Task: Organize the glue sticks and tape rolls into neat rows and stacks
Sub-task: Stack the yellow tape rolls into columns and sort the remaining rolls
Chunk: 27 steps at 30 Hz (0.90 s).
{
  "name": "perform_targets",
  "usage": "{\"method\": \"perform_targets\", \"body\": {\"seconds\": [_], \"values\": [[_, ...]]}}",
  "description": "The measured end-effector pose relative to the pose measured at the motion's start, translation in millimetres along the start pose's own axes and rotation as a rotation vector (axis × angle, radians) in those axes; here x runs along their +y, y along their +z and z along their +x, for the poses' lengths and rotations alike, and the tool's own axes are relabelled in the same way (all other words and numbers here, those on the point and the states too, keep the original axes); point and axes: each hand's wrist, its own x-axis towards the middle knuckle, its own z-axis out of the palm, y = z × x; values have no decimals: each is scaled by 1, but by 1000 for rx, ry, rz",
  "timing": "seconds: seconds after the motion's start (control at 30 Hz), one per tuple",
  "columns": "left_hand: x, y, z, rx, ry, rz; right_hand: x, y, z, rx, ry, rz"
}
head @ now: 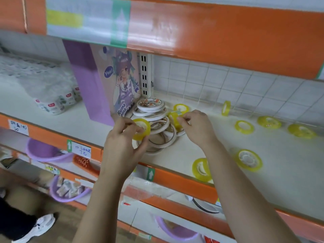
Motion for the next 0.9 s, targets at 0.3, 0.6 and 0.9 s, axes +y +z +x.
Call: {"method": "perform_targets", "body": {"seconds": [0.3, 0.6, 0.9], "values": [[-1, -1, -1, -3, 12, -12, -1, -2, -2, 5, 8, 129], [13, 7, 7, -40, 53, -101, 2, -19, -20, 105, 1, 270], [69, 48, 7, -119, 197, -329, 41, -79, -92, 332, 127, 264]]}}
